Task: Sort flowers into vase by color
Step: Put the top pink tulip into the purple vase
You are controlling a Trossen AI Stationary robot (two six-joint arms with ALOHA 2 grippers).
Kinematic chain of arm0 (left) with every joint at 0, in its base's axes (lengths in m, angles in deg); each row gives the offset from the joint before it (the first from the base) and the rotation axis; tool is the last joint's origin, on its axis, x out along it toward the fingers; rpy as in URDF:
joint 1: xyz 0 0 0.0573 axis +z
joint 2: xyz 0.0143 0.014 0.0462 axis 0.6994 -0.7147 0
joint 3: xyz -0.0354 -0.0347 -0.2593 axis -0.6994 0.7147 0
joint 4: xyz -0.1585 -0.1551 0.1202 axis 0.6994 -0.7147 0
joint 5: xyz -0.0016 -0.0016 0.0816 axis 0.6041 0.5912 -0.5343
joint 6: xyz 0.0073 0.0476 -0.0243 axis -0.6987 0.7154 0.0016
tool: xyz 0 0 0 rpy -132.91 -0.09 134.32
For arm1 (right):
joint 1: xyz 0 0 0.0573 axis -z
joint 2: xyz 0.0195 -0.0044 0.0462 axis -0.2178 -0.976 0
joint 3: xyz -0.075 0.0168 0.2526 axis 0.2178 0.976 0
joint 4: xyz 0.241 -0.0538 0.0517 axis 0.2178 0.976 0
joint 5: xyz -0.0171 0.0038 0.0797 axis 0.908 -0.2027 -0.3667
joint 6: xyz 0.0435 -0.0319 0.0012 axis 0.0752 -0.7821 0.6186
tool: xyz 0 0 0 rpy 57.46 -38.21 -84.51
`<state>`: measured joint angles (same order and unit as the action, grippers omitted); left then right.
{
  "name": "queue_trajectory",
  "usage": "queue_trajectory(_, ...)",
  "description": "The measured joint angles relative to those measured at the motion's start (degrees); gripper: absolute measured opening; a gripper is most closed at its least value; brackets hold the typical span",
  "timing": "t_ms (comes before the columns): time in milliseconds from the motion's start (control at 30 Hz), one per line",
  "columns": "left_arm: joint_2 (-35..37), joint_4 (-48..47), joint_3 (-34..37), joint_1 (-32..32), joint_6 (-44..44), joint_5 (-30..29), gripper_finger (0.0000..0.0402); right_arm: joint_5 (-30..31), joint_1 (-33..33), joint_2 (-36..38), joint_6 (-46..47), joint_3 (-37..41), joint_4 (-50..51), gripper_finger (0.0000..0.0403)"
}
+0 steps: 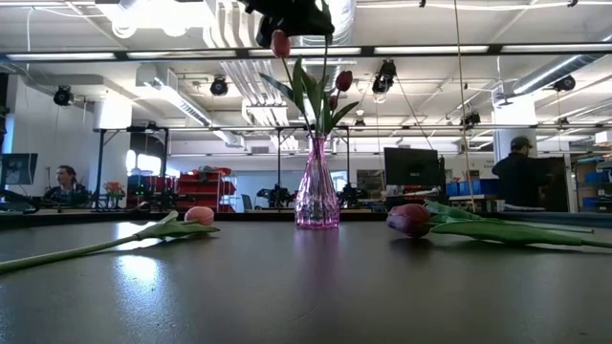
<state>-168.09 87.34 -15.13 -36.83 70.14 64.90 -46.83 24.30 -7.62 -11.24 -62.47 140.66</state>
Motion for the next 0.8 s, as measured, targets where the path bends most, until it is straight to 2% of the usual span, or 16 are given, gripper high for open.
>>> queue_trajectory(167,-0.1,-0.78,0.0,-0.06,0.98,-0.04,0.0012,-0.07,0.0,0.0,-0.07,0.0,-0.26,0.0022)
queue_trajectory(433,0.66,-2.43,-0.39,-0.13,1.37,-0.03,0.0066,-0.2,0.0,-0.04,-0.42,0.0,-0.26,0.0022)
queue_trajectory(600,1.18,-6.75,-0.46,-0.13,-0.33,0.0,0.01,-0.2,0.0,-0.04,-0.48,0.0,-0.26,0.0022)
queue_trajectory(800,3.04,-9.26,-0.46,-0.24,-0.1,-0.02,0.0124,-0.44,0.0,-0.85,0.94,0.0,-0.26,0.0022)
